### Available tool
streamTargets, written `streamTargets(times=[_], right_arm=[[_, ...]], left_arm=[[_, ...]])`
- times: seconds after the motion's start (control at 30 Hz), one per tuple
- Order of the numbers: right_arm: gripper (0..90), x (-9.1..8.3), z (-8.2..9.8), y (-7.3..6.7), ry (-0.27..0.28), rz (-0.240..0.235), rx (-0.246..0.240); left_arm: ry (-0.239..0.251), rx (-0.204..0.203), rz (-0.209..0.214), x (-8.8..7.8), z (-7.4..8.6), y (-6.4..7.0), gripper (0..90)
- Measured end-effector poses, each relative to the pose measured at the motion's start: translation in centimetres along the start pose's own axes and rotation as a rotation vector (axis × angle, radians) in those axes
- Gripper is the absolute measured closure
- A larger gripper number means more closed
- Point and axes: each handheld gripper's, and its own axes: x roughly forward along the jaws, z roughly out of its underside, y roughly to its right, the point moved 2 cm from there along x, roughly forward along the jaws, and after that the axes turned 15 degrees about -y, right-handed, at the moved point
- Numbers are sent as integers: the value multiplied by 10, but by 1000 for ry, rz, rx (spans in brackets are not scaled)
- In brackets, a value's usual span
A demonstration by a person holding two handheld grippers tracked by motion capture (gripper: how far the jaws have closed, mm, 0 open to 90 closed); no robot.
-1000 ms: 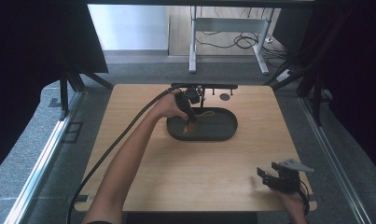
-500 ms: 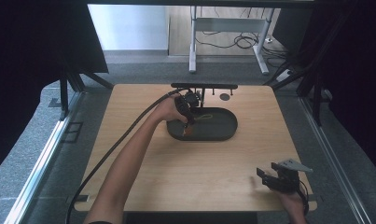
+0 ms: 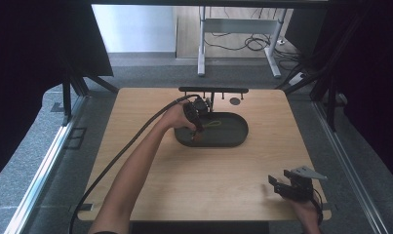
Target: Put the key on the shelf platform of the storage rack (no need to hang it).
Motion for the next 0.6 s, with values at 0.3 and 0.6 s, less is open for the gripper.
streamTargets(times=[0.3, 0.6], right_arm=[[299, 1, 0, -1, -2, 1, -3], [299, 0, 0, -1, -1, 2, -2]], left_arm=[[0, 0, -3, 0, 3, -1, 653], [18, 5, -10, -7, 6, 3, 626]])
